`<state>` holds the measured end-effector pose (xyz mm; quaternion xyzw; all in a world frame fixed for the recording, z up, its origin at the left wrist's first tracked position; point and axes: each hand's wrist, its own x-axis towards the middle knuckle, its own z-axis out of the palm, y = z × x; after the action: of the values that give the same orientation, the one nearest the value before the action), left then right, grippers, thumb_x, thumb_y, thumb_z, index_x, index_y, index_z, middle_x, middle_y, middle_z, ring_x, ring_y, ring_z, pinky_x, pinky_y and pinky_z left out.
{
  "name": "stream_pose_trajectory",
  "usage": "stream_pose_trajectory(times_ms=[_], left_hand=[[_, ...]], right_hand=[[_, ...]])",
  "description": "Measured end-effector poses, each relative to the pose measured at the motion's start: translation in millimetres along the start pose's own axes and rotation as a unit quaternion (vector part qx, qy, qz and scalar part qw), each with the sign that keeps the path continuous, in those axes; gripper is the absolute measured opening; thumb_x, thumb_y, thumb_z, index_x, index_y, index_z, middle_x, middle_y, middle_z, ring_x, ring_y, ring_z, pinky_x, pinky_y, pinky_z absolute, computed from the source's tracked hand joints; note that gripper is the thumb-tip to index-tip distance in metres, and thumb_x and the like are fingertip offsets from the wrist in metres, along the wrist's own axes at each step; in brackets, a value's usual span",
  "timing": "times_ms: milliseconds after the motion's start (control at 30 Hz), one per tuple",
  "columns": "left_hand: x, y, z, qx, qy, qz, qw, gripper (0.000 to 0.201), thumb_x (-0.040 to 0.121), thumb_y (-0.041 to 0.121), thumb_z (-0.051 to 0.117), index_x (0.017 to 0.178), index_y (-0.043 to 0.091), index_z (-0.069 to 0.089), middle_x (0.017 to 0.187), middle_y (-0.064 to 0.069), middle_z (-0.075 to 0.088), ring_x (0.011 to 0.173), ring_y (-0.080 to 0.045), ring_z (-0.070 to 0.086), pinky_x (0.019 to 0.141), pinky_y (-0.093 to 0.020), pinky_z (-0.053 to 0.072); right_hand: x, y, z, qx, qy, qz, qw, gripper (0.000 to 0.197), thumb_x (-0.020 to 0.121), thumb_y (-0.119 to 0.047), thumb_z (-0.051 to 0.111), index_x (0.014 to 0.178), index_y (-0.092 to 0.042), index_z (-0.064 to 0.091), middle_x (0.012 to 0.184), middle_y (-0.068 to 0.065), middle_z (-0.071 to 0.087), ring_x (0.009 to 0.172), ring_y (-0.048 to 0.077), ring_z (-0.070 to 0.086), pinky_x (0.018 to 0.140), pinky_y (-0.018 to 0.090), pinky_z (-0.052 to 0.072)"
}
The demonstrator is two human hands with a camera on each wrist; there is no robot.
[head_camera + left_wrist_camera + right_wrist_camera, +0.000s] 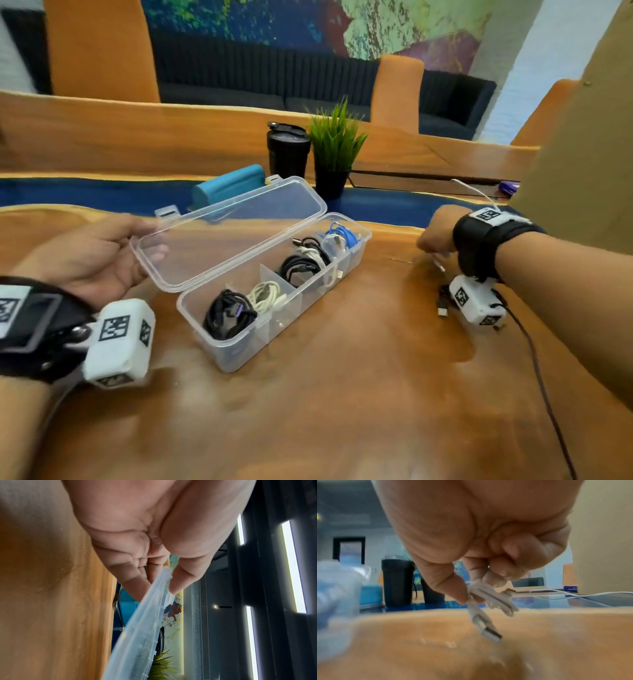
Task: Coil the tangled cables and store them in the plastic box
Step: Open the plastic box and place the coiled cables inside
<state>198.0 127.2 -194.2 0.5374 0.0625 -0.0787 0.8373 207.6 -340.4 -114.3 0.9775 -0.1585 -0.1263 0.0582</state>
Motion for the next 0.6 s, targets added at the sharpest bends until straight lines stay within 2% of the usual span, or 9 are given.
stream_pose_trajectory(times_ms=[67,133,167,200,267,300,333,500,600], left_hand=[[-24.9,7.1,32.8,0.073,-0.001,-0.012,0.997,0.030,0.085,0.015,0.058,0.063,0.008,0.077,0.056,0.002,0.068,0.045,-0.002,0.063,0.052,-0.012,0.054],[-25.4,9.7,21.8,0.052,0.025,-0.011,0.998,0.025,0.095,0.015,0.054,0.081,0.005,0.073,0.057,0.000,0.068,0.045,-0.005,0.064,0.051,-0.013,0.055],[-27.2,10.4,22.2,0.045,0.036,-0.009,0.998,0.018,0.096,0.015,0.054,0.090,0.005,0.069,0.059,0.000,0.069,0.047,-0.005,0.064,0.051,-0.013,0.055],[-26.2,9.9,19.0,0.039,0.044,-0.006,0.998,0.014,0.096,0.015,0.056,0.097,0.006,0.066,0.062,0.000,0.069,0.048,-0.005,0.065,0.051,-0.014,0.056],[-31.9,11.3,20.6,0.023,0.042,-0.021,0.999,0.015,0.094,0.016,0.058,0.105,0.007,0.063,0.065,-0.001,0.069,0.050,-0.006,0.065,0.050,-0.014,0.055],[-36.2,12.0,23.4,0.013,0.042,-0.025,0.999,0.016,0.094,0.016,0.058,0.107,0.007,0.063,0.065,-0.001,0.069,0.050,-0.006,0.065,0.049,-0.015,0.055],[-36.1,11.3,24.0,0.015,0.050,-0.025,0.998,0.016,0.094,0.015,0.059,0.107,0.006,0.063,0.065,-0.001,0.069,0.050,-0.007,0.065,0.049,-0.015,0.055],[-46.1,15.2,30.8,0.014,0.054,-0.027,0.998,0.018,0.095,0.015,0.059,0.110,0.006,0.062,0.064,-0.002,0.068,0.049,-0.007,0.065,0.048,-0.015,0.055],[-41.8,13.8,27.2,0.012,0.047,-0.023,0.999,0.025,0.094,0.015,0.059,0.116,0.005,0.060,0.075,-0.004,0.066,0.050,-0.008,0.065,0.048,-0.016,0.056]], right_hand=[[-10.1,-0.4,-21.7,0.037,0.066,-0.012,0.997,0.021,0.074,-0.030,0.063,0.068,-0.011,0.071,0.082,0.010,0.071,0.071,0.026,0.063,0.062,0.032,0.050],[-30.5,-13.0,-47.2,0.088,0.133,-0.056,0.986,0.020,0.078,-0.027,0.064,0.067,-0.011,0.072,0.081,0.009,0.068,0.073,0.027,0.060,0.065,0.035,0.051],[-45.3,-20.5,-57.5,0.177,0.151,-0.091,0.968,0.020,0.079,-0.025,0.065,0.068,-0.011,0.070,0.076,0.008,0.065,0.070,0.026,0.057,0.065,0.036,0.051],[-57.7,-27.0,-66.0,0.302,0.148,-0.135,0.932,0.017,0.078,-0.022,0.066,0.067,-0.009,0.067,0.069,0.007,0.061,0.064,0.025,0.053,0.059,0.035,0.048],[-85.2,-48.6,-75.8,0.487,0.056,-0.195,0.850,0.013,0.080,-0.011,0.062,0.067,-0.008,0.061,0.058,0.005,0.053,0.054,0.019,0.046,0.047,0.026,0.039],[-97.2,-62.1,-76.6,0.522,0.001,-0.215,0.825,0.014,0.083,-0.008,0.059,0.069,-0.009,0.060,0.056,0.004,0.053,0.051,0.016,0.048,0.043,0.022,0.038],[-105.9,-76.3,-74.3,0.528,-0.041,-0.229,0.817,0.014,0.085,-0.007,0.056,0.072,-0.008,0.061,0.057,0.004,0.055,0.050,0.014,0.052,0.041,0.020,0.039],[-129.3,-145.4,-43.4,0.413,-0.159,-0.240,0.864,0.013,0.085,-0.003,0.057,0.073,-0.004,0.062,0.056,0.007,0.058,0.047,0.014,0.055,0.041,0.020,0.038],[-129.0,-170.6,-28.3,0.341,-0.171,-0.233,0.894,0.005,0.080,-0.006,0.064,0.077,-0.003,0.066,0.063,0.008,0.063,0.045,0.015,0.049,0.041,0.018,0.033]])
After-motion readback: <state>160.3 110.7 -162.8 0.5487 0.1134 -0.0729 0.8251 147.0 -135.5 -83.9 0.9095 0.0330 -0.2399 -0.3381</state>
